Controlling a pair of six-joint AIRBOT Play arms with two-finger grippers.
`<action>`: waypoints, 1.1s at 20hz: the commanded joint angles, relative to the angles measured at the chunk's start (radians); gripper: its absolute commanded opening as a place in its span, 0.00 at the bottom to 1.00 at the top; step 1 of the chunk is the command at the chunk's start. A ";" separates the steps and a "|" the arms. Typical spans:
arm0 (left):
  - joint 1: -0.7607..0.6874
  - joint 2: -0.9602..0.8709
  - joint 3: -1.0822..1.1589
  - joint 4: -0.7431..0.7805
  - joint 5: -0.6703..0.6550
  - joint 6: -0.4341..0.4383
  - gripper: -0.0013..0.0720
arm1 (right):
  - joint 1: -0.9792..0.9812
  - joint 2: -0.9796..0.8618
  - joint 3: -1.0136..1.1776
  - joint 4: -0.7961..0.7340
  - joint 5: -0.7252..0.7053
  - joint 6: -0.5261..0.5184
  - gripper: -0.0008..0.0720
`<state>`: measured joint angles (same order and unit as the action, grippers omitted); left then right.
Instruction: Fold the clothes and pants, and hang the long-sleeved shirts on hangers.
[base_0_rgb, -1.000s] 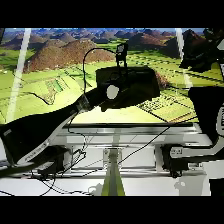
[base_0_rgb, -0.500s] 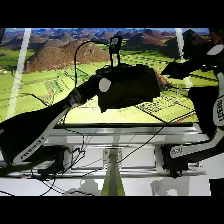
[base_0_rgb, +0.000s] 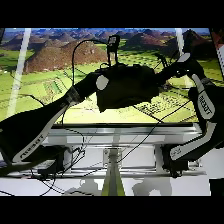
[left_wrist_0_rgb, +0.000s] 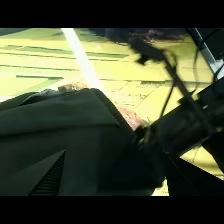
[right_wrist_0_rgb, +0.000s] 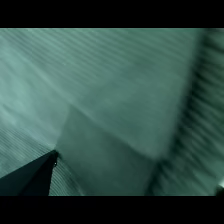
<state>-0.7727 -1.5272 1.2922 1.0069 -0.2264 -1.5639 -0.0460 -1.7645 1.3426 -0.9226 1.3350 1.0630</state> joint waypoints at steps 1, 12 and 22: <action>0.002 -0.002 0.000 0.020 -0.005 0.000 0.98 | 0.095 -0.006 -0.003 0.002 -0.101 -0.006 0.95; 0.304 0.178 0.000 0.486 -0.663 0.000 0.04 | 0.039 0.210 0.068 -0.118 -0.298 0.158 0.05; 0.552 0.460 0.000 0.485 -0.676 0.000 0.04 | -0.594 0.719 0.068 -0.534 -0.070 0.441 0.05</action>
<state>-0.2565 -1.1225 1.2922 1.4845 -0.8898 -1.5639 -0.4568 -1.1751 1.4097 -1.3064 1.1812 1.4399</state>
